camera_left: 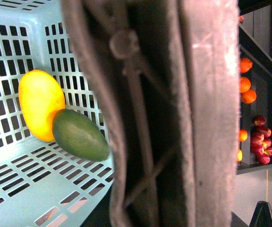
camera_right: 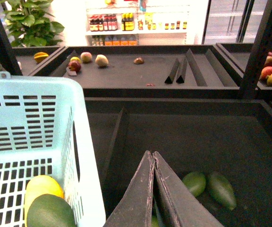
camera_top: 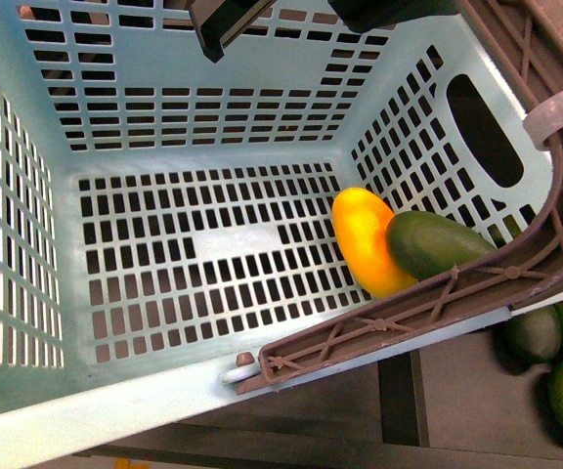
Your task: Pick mango and avocado into basket
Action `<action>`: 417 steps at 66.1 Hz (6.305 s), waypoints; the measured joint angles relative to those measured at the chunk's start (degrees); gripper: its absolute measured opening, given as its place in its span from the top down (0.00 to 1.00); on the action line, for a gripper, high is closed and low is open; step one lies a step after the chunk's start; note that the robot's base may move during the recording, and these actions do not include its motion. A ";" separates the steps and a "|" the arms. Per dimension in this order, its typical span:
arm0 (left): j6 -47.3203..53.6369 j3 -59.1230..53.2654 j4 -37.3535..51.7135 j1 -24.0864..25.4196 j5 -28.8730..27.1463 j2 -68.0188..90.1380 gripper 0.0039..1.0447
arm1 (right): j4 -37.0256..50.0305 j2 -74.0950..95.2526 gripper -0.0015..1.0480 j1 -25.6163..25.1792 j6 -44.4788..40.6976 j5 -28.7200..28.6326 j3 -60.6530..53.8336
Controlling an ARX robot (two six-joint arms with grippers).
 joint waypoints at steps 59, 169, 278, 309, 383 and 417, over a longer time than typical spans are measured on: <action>0.11 0.00 0.00 -0.02 0.00 0.00 0.87 | -29.46 -29.53 0.98 0.00 -0.07 0.02 0.00; -32.59 6.36 11.63 5.90 -34.91 14.08 0.87 | -29.57 -29.75 0.08 0.00 -0.11 0.02 0.00; -38.34 -10.40 11.87 12.98 -34.10 8.94 0.13 | -29.57 -29.77 0.08 0.00 -0.11 0.00 0.00; 51.30 -54.69 74.62 28.44 -17.64 -15.06 0.98 | -29.57 -29.77 0.08 0.00 -0.11 0.02 0.00; 52.83 -66.55 27.96 42.12 -4.37 -75.41 0.98 | -29.57 -29.77 0.08 0.00 -0.11 0.02 0.00; 52.85 -66.53 9.84 42.12 -4.37 -92.74 0.98 | -29.57 -29.77 0.08 0.00 -0.11 0.02 0.00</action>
